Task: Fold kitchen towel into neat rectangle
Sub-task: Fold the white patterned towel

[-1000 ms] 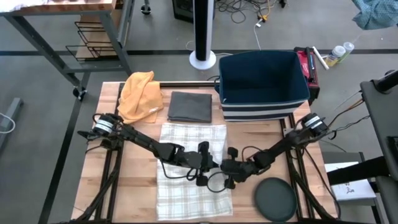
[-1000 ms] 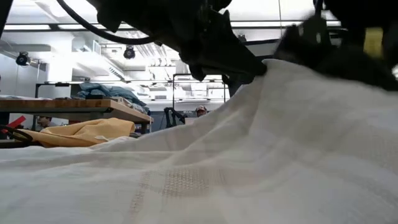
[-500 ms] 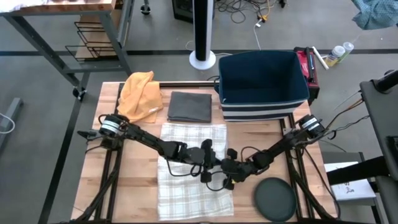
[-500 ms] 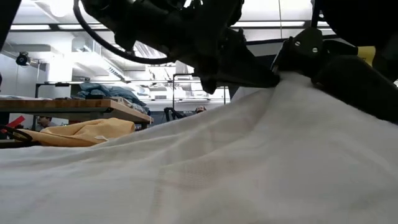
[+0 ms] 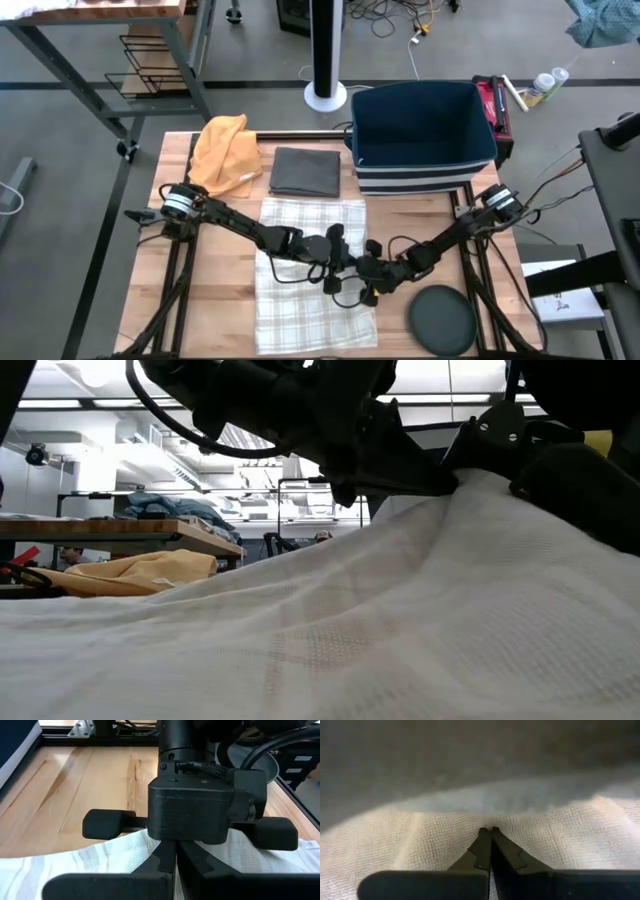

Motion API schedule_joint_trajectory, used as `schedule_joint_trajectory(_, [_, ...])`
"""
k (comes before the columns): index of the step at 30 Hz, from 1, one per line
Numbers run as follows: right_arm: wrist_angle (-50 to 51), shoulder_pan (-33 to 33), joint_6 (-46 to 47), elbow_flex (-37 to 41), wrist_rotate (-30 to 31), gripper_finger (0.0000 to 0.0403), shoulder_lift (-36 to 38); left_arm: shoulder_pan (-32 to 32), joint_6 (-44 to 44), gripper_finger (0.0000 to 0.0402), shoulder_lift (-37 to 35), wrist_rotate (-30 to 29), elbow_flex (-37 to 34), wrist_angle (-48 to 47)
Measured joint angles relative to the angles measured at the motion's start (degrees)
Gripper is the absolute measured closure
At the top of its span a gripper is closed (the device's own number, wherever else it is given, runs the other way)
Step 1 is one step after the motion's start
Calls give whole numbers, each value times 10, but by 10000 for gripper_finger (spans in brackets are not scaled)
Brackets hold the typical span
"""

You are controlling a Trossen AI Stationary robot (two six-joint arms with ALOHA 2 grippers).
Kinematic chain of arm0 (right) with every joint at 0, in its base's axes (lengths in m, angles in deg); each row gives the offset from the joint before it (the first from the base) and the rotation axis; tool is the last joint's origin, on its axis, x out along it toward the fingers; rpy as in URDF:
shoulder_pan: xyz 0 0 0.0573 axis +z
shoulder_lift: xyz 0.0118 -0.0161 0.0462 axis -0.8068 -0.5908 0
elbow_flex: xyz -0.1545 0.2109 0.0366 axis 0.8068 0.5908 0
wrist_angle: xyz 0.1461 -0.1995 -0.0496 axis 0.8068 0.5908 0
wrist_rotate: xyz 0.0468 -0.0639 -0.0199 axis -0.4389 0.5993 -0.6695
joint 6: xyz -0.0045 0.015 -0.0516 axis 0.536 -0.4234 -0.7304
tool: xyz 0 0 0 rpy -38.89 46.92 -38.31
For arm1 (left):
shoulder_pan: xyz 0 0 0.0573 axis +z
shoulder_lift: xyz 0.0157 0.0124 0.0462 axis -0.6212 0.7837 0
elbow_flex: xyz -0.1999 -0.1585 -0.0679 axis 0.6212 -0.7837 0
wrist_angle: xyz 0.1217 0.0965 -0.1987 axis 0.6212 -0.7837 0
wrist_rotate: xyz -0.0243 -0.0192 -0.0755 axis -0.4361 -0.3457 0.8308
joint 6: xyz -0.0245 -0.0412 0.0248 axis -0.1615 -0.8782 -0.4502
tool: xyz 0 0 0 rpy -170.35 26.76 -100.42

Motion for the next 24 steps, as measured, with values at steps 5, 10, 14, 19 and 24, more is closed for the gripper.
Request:
schedule_joint_trajectory(5, [0, 1, 5, 0, -5, 403, 0, 0, 1, 401, -16, -1, 0, -34])
schedule_joint_trajectory(10, [-1, 1, 6, 0, -5, 403, 0, -5, 4, 401, -48, -10, -3, -86])
schedule_joint_trajectory(14, [-1, 1, 6, 0, -5, 403, 0, -7, 21, 401, -76, -18, -3, -94])
schedule_joint_trajectory(19, [-1, 1, 6, 0, -5, 403, -1, -7, 36, 401, -96, -19, -3, -82])
schedule_joint_trajectory(24, [-1, 1, 4, 0, -5, 403, -1, -7, 35, 401, -75, -11, -3, -58])
